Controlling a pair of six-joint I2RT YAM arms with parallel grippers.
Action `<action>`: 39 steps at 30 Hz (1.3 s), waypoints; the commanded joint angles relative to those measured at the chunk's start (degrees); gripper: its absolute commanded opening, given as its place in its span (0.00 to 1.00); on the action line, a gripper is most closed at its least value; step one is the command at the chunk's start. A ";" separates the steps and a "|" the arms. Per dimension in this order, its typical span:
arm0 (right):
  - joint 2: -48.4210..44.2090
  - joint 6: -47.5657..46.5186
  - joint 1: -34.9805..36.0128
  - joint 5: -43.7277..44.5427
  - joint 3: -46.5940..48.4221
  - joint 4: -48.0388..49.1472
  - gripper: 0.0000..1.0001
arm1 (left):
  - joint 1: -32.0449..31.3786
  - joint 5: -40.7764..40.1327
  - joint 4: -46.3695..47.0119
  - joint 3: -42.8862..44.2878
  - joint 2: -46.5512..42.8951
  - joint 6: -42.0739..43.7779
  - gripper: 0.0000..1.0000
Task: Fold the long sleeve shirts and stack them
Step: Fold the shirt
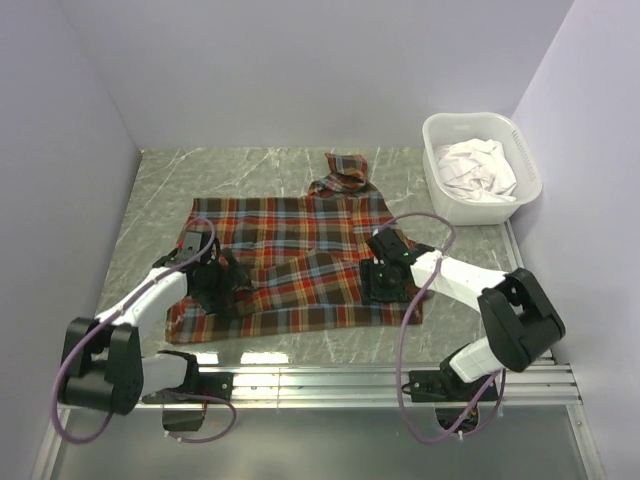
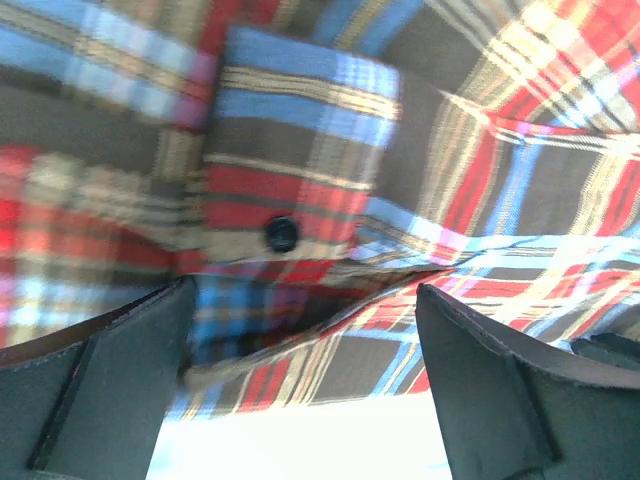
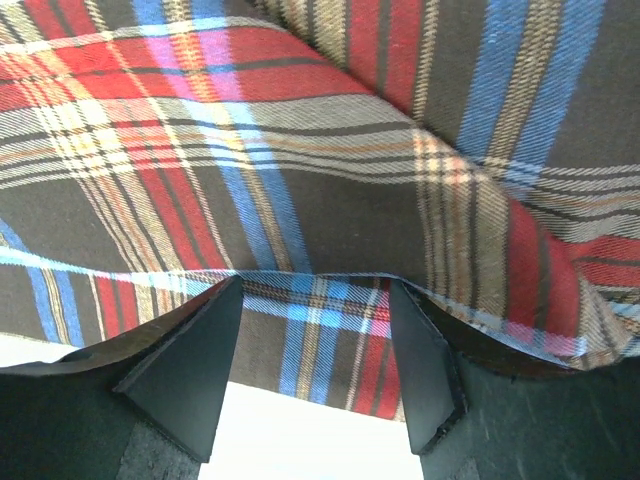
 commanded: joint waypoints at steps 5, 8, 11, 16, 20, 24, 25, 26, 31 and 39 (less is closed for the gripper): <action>-7.28 -2.80 0.10 0.64 3.09 -11.23 0.69 | -0.15 -7.90 -14.09 12.30 -5.66 1.49 0.99; -5.46 -6.32 -2.44 4.00 11.96 -11.59 0.69 | 0.20 -13.53 -13.57 21.09 -0.50 3.33 0.99; -1.86 -7.91 -8.33 2.77 19.86 -9.57 0.68 | 2.39 -16.09 -11.73 28.83 7.40 3.69 0.99; 4.39 -5.54 -16.24 -0.92 28.75 -0.19 0.66 | 8.62 -17.58 -9.35 41.38 21.48 3.43 0.99; 12.20 -5.18 -18.80 -1.11 34.29 3.53 0.65 | 13.47 -15.66 -11.53 52.21 36.31 1.32 0.98; 17.66 -7.28 -19.42 1.18 39.66 4.76 0.64 | 15.58 -15.65 -14.69 63.46 46.27 -1.05 0.96; 18.54 -7.73 -19.59 1.88 41.50 5.11 0.64 | 15.76 -15.83 -15.40 67.66 48.03 -2.19 0.95; 20.38 -7.99 -19.59 2.50 42.39 5.29 0.64 | 15.93 -15.65 -15.84 69.61 51.10 -2.72 0.94; 25.92 -9.05 -19.77 3.56 47.74 5.39 0.64 | 16.02 -15.39 -19.09 80.33 59.03 -5.62 0.91; 34.45 -10.02 -19.85 2.85 54.61 3.80 0.64 | 16.02 -14.69 -16.73 79.65 62.20 -7.91 0.89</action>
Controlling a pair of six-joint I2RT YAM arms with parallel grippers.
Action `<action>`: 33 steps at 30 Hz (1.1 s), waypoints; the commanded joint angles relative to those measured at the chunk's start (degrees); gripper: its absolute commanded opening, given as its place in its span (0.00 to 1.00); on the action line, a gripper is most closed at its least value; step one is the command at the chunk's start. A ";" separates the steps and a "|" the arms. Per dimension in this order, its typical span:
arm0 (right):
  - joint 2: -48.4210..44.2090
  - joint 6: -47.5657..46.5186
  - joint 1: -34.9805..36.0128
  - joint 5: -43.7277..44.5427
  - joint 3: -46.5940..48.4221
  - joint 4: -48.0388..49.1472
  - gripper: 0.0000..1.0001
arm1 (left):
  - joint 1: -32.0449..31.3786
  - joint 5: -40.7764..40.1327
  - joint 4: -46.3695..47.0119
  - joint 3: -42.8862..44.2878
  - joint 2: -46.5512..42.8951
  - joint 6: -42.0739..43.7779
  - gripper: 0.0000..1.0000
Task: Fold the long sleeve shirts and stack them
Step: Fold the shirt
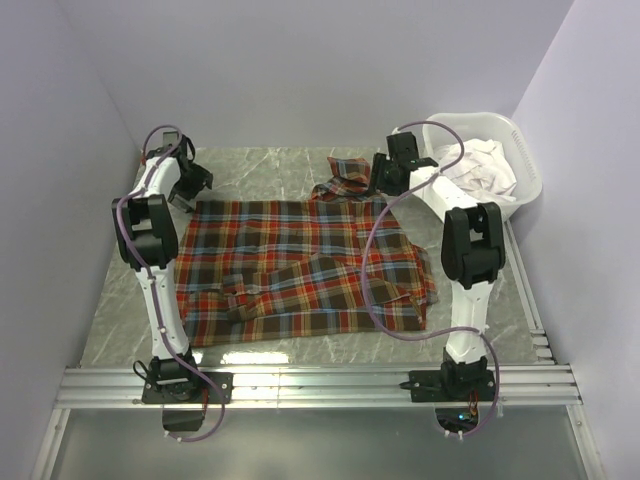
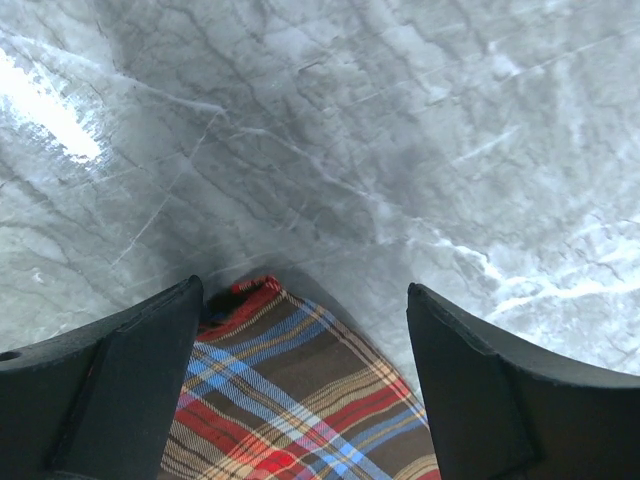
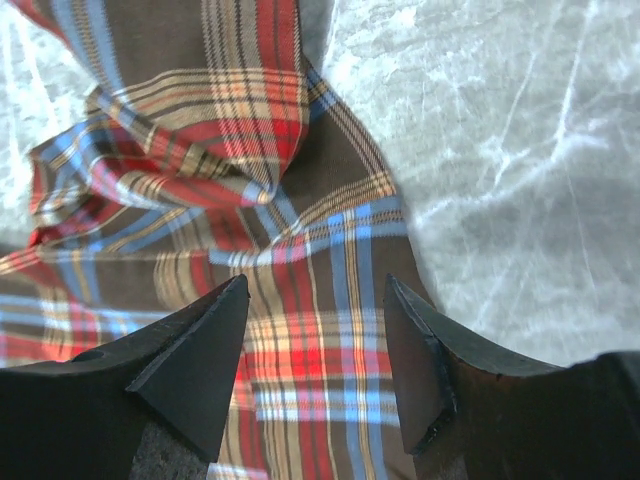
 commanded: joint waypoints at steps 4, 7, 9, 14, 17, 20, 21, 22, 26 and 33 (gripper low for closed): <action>3.67 -1.06 -0.34 0.38 5.48 0.19 0.64 | -0.22 0.11 -0.03 -0.41 1.15 -2.01 0.89; 5.77 -0.71 -0.34 0.38 7.59 -1.12 0.63 | -0.30 -0.50 -1.08 -0.68 1.86 -1.31 0.86; 7.10 0.00 -0.25 1.09 8.73 -2.44 0.63 | -0.57 -1.29 -1.08 -2.25 1.86 -1.04 0.81; 11.49 1.93 -0.43 1.53 12.95 -5.52 0.63 | -1.01 -2.79 -2.31 -4.11 1.69 0.97 0.73; 13.16 3.16 -0.60 2.40 14.54 -6.67 0.63 | -1.18 -4.02 -2.93 -5.51 1.25 1.85 0.73; 14.74 4.21 -0.78 2.76 16.29 -8.24 0.63 | -1.10 -4.63 -3.36 -6.48 1.16 2.47 0.65; 15.18 4.39 -0.78 2.84 17.00 -8.95 0.63 | -1.18 -4.98 -3.63 -6.57 1.24 2.73 0.63; 15.62 4.65 -0.78 3.28 17.09 -9.13 0.63 | -1.27 -5.16 -3.81 -6.48 1.42 3.00 0.60; 16.33 5.71 -0.69 3.64 17.00 -9.48 0.63 | -1.27 -6.04 -5.12 -5.96 2.03 4.05 0.44; 13.44 6.59 -0.78 4.69 12.88 -5.80 0.62 | -1.89 -7.27 -5.92 -5.96 2.83 6.42 0.16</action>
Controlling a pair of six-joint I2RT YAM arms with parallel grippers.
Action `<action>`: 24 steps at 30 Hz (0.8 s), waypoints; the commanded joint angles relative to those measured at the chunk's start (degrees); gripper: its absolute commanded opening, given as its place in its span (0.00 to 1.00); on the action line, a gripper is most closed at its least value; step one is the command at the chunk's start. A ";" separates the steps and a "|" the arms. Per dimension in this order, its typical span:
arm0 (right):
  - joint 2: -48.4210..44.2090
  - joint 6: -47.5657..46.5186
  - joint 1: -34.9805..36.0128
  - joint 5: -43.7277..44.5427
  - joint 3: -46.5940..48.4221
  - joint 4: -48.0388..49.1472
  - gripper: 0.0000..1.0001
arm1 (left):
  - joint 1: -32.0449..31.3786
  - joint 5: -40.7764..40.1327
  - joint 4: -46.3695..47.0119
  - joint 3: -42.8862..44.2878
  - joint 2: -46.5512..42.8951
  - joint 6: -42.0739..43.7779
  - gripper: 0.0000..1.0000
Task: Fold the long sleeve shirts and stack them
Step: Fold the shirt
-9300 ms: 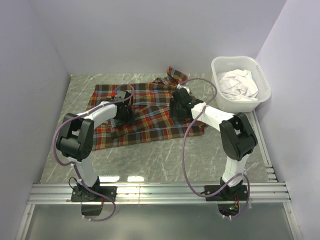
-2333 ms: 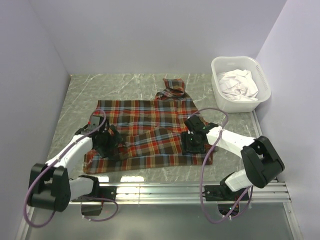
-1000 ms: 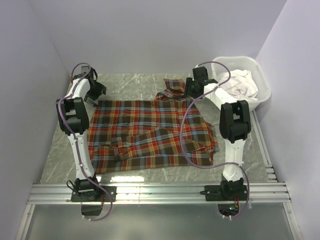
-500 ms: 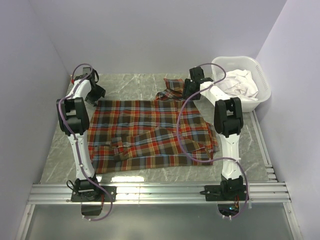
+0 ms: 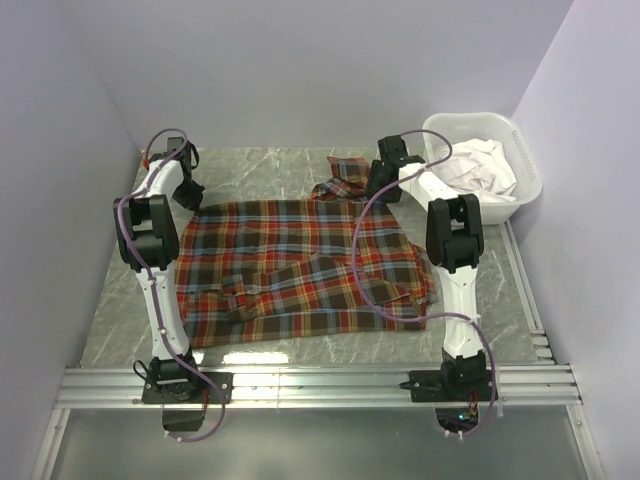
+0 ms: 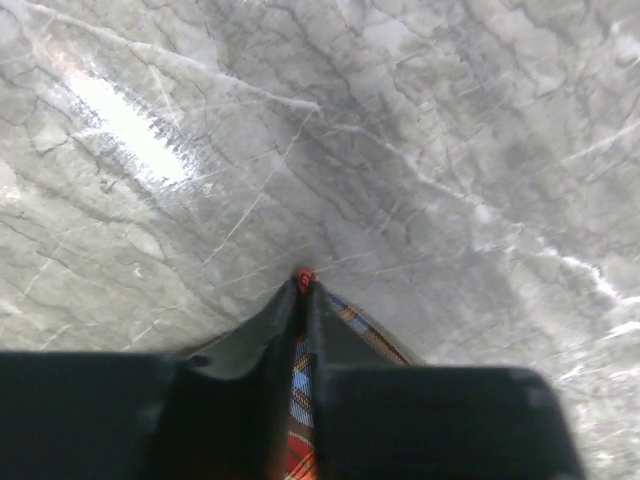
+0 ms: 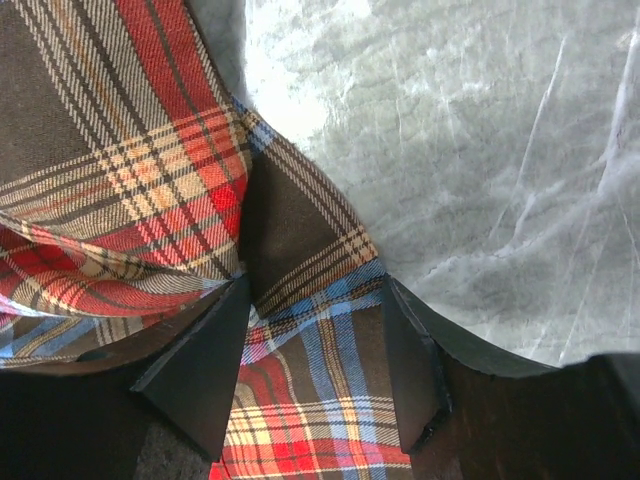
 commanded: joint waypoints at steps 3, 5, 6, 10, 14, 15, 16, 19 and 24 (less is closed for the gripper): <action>-2.62 0.97 -0.93 2.18 -0.94 2.10 0.62 | -1.10 0.14 -4.52 -2.42 3.59 2.84 0.00; -2.09 0.36 -1.02 1.30 -0.24 1.93 0.62 | -1.19 0.05 -4.60 -2.16 3.77 3.37 0.00; -1.74 0.18 -1.02 0.52 0.81 1.23 0.62 | -1.36 -0.21 -4.78 -1.98 3.77 3.90 0.01; 0.46 0.62 -0.84 -2.21 1.61 0.43 0.61 | -1.98 -1.00 -3.99 -1.80 3.15 5.31 0.00; 0.99 1.06 -0.76 -3.97 0.91 0.96 0.58 | -2.07 -0.57 -3.90 -1.63 3.15 6.10 0.00; 1.34 1.06 -0.76 -4.15 1.08 0.96 0.58 | -1.98 -0.74 -3.73 -1.71 2.98 6.36 0.00; 1.51 1.06 -0.67 -4.24 1.17 1.05 0.57 | -2.07 -0.83 -3.55 -1.80 2.98 6.45 0.01; 2.48 1.06 -0.84 -4.33 2.13 0.87 0.52 | -2.07 -1.36 -2.67 -2.42 2.54 6.98 0.00; 2.84 0.97 -0.76 -5.20 3.02 0.96 0.35 | -2.16 -2.41 -2.59 -2.07 2.54 7.94 0.01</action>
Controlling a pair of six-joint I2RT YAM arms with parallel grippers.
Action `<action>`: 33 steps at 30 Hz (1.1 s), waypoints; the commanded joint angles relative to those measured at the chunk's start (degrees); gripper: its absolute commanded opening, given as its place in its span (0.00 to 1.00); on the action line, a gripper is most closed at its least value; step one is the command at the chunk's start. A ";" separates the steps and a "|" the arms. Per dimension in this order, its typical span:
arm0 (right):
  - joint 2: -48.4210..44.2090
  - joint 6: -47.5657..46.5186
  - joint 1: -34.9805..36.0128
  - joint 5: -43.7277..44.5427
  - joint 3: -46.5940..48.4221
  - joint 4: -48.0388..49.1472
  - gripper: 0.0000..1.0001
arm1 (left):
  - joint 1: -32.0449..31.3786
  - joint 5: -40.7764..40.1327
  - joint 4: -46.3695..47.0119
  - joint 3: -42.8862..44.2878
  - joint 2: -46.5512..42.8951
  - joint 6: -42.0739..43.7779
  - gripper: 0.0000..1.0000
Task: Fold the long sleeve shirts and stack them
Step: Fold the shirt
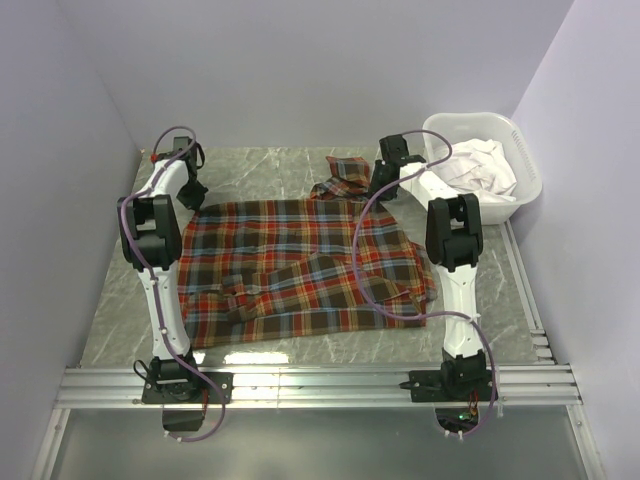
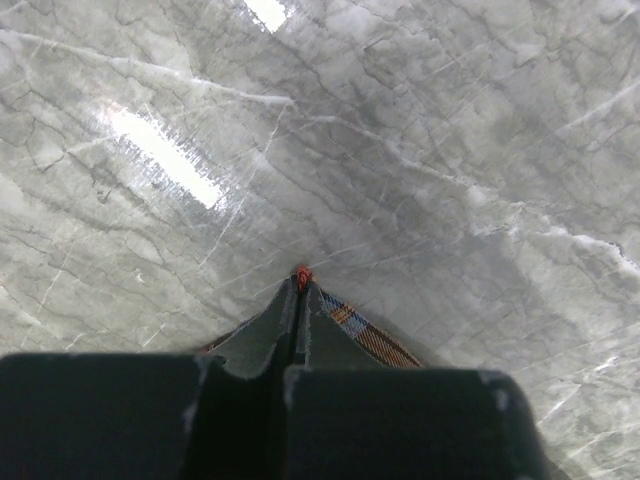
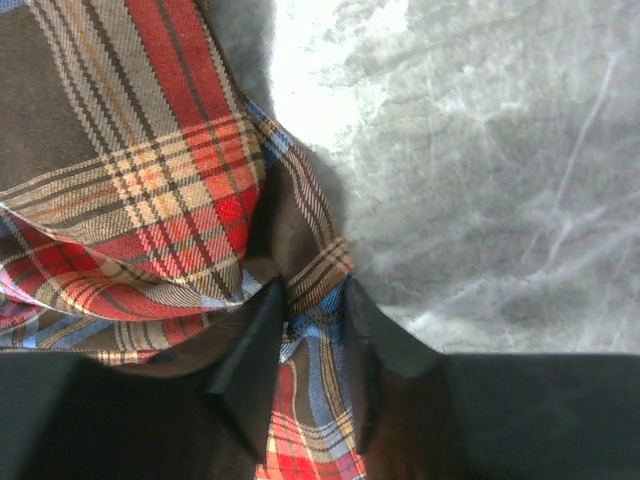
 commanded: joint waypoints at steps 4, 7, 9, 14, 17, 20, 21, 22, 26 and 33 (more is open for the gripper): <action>0.51 -0.71 -0.45 -0.15 1.55 -0.09 0.17 | -0.45 -1.00 -2.36 -1.69 1.57 3.18 0.00; -1.33 -1.68 -0.71 0.46 0.94 0.52 0.10 | -0.45 -1.26 -0.61 -1.95 -0.27 4.68 0.00; -3.26 -2.21 -0.71 0.55 0.23 1.40 0.09 | -0.54 -1.17 0.80 -2.74 -2.28 5.82 0.00; -7.83 -3.79 -0.71 0.29 -1.78 3.33 0.06 | -0.54 -1.88 3.78 -4.50 -6.86 7.32 0.00; -11.08 -4.14 -0.80 -0.06 -3.89 4.74 0.04 | -0.36 -2.05 5.10 -5.55 -10.20 7.50 0.00; -13.98 -4.32 -0.98 -0.42 -6.26 6.06 0.03 | -0.45 -2.23 5.81 -6.61 -13.10 7.58 0.00; -15.30 -4.49 -0.98 -0.33 -6.88 6.41 0.03 | -0.45 -2.32 6.16 -6.88 -14.32 7.76 0.00; -16.01 -4.41 -0.98 -0.33 -7.58 6.76 0.03 | -0.36 -2.14 6.34 -7.14 -14.86 7.76 0.00; -18.99 -4.23 -0.98 -0.15 -12.06 7.91 0.02 | -0.36 -2.58 8.10 -10.38 -18.02 8.20 0.00; -24.44 -3.35 -0.98 0.72 -20.85 10.80 0.02 | -0.19 -2.76 10.91 -18.74 -24.61 6.10 0.00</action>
